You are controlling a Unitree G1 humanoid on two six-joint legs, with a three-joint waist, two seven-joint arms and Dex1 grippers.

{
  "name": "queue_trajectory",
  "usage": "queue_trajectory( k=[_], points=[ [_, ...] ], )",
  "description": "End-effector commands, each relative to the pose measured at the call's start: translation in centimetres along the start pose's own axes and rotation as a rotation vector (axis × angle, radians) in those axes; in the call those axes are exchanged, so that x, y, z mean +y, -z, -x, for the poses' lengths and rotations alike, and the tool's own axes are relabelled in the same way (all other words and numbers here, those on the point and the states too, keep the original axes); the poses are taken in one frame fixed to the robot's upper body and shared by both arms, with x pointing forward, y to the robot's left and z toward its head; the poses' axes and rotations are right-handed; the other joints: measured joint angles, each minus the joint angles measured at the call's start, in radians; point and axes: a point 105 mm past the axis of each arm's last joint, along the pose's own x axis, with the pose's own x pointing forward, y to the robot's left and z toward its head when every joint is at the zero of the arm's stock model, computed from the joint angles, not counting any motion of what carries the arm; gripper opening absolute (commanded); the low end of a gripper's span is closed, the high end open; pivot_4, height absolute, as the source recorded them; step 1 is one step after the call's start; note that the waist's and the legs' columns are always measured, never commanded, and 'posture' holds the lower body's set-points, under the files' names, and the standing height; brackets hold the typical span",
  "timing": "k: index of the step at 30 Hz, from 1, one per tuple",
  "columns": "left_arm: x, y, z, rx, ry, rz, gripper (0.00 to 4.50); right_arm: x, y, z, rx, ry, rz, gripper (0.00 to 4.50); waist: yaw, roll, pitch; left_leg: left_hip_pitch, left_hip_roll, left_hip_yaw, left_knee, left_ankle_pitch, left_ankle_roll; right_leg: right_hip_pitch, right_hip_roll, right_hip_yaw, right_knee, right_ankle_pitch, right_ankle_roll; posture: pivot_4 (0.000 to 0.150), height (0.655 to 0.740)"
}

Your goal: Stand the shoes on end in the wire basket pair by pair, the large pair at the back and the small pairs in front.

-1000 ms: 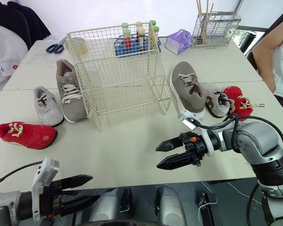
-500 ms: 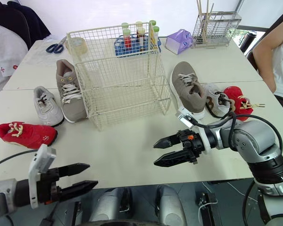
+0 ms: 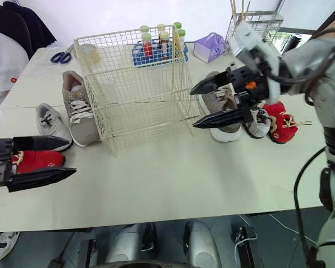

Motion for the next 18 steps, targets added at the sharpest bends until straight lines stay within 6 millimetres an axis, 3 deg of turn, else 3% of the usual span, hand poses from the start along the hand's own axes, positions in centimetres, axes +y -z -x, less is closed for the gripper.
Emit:
queue_trajectory(
  k=[1, 13, 16, 18],
  points=[
    [-1.0, -0.2, -0.6, -0.005, 0.024, -0.013, 4.48, -1.0, 0.1, -0.7, 0.070, -0.059, 0.098, 4.50, -0.001, 0.000, 0.001, 0.000, 0.000, 0.002, 0.000, 0.000, 0.000, -0.001, 0.000, 0.001, 0.001, 0.001, 0.001, 0.150, 0.7400],
    [-1.3, 2.6, -1.2, 0.002, -0.058, 0.044, 4.48, -4.1, 3.5, -5.9, 0.240, -0.184, 0.181, 4.50, 0.000, 0.001, 0.001, 0.001, 0.001, 0.004, 0.002, 0.001, -0.002, -0.003, 0.004, 0.003, 0.005, 0.001, 0.003, 0.150, 0.7400],
    [-0.9, 3.1, -1.1, -0.006, -0.078, 0.055, 4.50, -4.6, 4.9, -7.0, 0.288, -0.197, 0.193, 3.66, -0.001, 0.000, 0.001, 0.001, 0.001, 0.004, 0.002, 0.001, -0.002, -0.003, 0.004, 0.003, 0.007, 0.001, 0.003, 0.150, 0.7400],
    [-0.8, 3.3, -1.2, -0.009, -0.085, 0.059, 4.50, -5.0, 5.2, -7.4, 0.299, -0.192, 0.200, 2.64, -0.001, 0.000, 0.001, 0.001, 0.001, 0.004, 0.003, 0.001, -0.002, -0.003, 0.004, 0.003, 0.007, 0.001, 0.002, 0.150, 0.7400]
  ],
)
